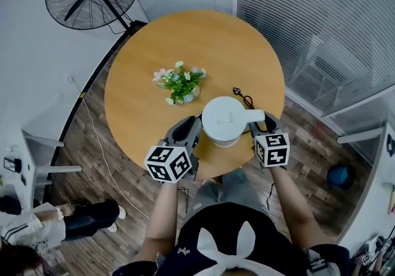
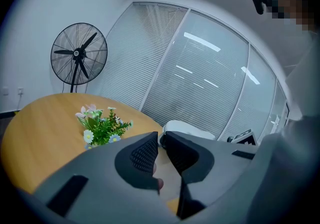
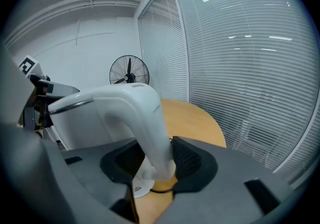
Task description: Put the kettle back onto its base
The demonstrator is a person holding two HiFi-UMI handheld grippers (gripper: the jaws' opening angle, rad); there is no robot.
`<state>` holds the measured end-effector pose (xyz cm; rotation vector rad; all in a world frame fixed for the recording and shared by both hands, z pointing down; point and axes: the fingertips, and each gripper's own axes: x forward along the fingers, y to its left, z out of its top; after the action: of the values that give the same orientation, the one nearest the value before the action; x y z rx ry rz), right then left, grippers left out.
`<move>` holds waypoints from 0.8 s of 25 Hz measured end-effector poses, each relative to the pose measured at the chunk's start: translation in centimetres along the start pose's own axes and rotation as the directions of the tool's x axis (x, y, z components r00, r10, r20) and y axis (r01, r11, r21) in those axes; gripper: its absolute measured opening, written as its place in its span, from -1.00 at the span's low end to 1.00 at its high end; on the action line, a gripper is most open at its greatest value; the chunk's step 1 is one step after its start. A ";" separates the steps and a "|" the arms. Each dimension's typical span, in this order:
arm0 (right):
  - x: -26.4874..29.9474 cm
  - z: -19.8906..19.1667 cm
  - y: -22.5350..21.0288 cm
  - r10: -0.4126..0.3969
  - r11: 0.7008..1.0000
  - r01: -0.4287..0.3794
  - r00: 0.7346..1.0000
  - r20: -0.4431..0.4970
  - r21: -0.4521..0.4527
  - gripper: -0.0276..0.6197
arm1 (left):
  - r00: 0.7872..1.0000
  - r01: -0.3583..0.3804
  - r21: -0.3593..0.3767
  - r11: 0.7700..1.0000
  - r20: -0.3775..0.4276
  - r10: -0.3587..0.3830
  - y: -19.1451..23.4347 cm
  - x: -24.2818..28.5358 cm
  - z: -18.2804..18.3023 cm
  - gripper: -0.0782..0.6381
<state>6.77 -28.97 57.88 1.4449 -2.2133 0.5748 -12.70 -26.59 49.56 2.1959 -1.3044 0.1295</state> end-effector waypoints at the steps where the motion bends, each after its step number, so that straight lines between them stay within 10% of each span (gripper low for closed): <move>1: 0.0 -0.2 -0.1 0.000 1.000 0.000 1.000 -0.002 0.001 -0.38 | 1.000 0.002 -0.001 1.000 -0.002 -0.002 0.0 0.1 -0.1 -0.59; 20: 0.6 -1.6 -0.4 -0.004 1.000 0.004 0.999 -0.040 0.001 -0.37 | 0.999 -0.004 0.000 1.000 -0.046 0.004 0.3 0.5 -1.9 -0.60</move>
<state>7.10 -28.67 59.62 1.4263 -2.1790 0.5987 -12.32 -26.06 51.45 2.1772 -1.2839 0.1805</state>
